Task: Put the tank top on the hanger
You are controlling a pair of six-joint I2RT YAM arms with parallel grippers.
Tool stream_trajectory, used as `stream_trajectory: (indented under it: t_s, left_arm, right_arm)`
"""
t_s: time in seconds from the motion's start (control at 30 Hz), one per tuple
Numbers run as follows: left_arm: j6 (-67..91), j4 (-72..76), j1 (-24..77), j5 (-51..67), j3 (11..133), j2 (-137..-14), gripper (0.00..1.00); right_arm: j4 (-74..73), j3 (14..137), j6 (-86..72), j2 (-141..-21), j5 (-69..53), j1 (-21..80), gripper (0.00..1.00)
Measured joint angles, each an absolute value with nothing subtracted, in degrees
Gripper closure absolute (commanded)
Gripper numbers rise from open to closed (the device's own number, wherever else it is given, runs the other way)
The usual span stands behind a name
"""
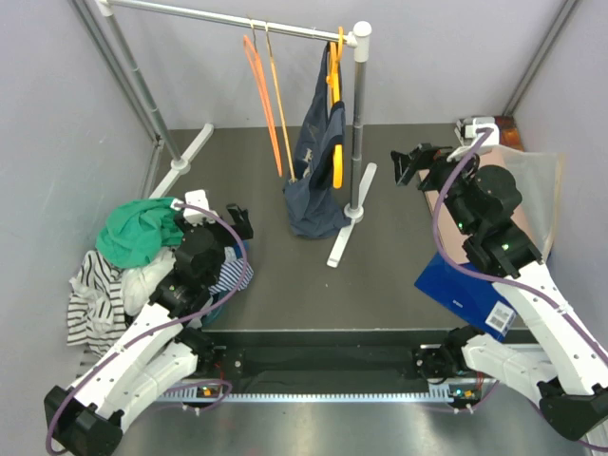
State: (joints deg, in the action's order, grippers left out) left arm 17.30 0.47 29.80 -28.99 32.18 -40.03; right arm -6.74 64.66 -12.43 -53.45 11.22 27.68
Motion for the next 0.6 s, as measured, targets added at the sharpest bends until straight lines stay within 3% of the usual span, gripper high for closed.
stream_trajectory:
  t_s: [0.23, 0.6]
  left_arm:
    - [19.97, -3.46, 28.01, -31.86, 32.14, -37.08, 0.01]
    - [21.3, -5.67, 28.01, -34.13, 32.14, -36.84, 0.01]
  right_arm:
    - [-6.44, 50.96, -17.19, -52.99, 8.14, 20.03, 0.0]
    - [-3.16, 35.9, -19.09, -46.59, 12.1, 19.57, 0.0]
